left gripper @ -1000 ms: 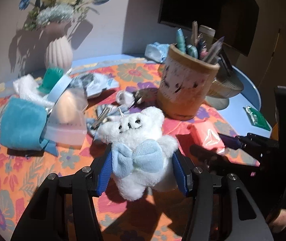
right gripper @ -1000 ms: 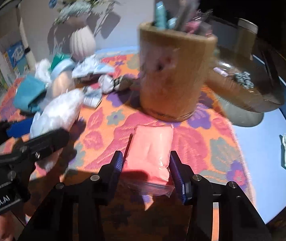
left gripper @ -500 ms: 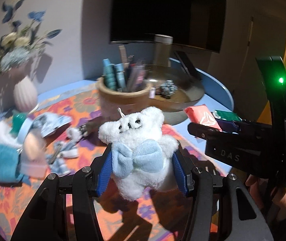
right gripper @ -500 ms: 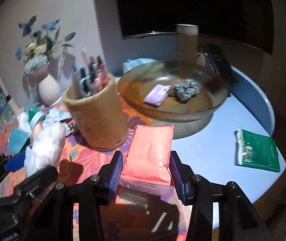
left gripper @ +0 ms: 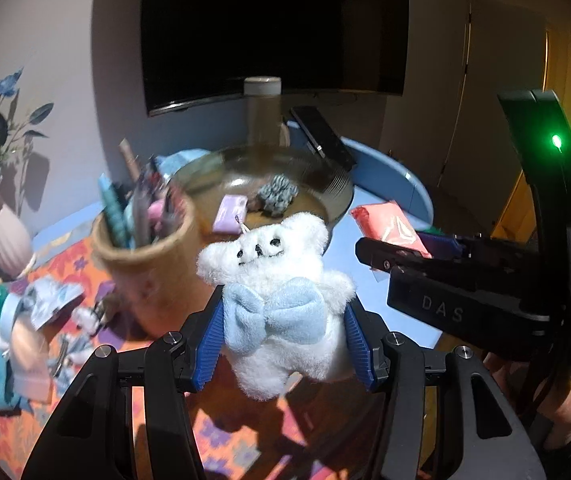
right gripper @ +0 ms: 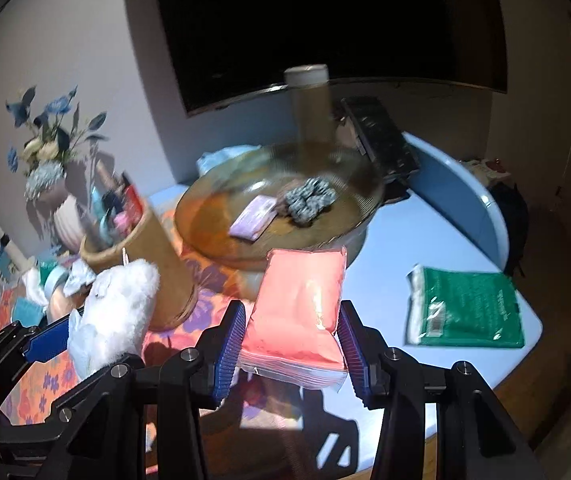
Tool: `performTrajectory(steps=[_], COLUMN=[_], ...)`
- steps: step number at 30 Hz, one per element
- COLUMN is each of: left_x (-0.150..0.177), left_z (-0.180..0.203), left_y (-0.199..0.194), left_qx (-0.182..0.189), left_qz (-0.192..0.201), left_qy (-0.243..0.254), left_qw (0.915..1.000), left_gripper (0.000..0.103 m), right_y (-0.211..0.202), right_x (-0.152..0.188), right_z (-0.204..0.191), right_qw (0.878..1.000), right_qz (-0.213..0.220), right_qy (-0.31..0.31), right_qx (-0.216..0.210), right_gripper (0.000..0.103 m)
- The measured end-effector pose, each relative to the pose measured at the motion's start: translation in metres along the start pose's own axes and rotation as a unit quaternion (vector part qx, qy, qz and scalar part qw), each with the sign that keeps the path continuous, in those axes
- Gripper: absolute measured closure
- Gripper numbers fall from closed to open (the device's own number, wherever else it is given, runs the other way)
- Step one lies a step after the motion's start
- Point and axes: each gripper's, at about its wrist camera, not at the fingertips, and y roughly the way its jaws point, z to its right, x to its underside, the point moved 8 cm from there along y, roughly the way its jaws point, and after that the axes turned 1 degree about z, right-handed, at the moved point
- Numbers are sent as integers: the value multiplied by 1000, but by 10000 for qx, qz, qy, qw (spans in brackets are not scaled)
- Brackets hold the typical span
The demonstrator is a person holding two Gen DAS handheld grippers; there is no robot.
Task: Organize soft objects
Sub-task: 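Carry bear and pink packet to the glass bowl and open both tools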
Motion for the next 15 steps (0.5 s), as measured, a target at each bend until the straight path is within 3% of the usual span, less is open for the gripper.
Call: performTrajectory(steps=[4, 10, 15], left_x=[-31, -75, -87], left_z=[0, 2, -3], left_y=[8, 28, 58], left_qx=[241, -229, -645], left_qz=[96, 269, 76], left_qy=[-357, -356, -318], left_qw=[9990, 9987, 9974], left_gripper=[52, 52, 52], right_y=[-5, 6, 42], right_x=[-22, -64, -81], right_z=[15, 32, 47], right_qw=[9997, 9985, 9973], right_qz=[210, 430, 191], right_qy=[110, 333, 699], right_qx=[65, 104, -71], right_gripper=[57, 57, 57])
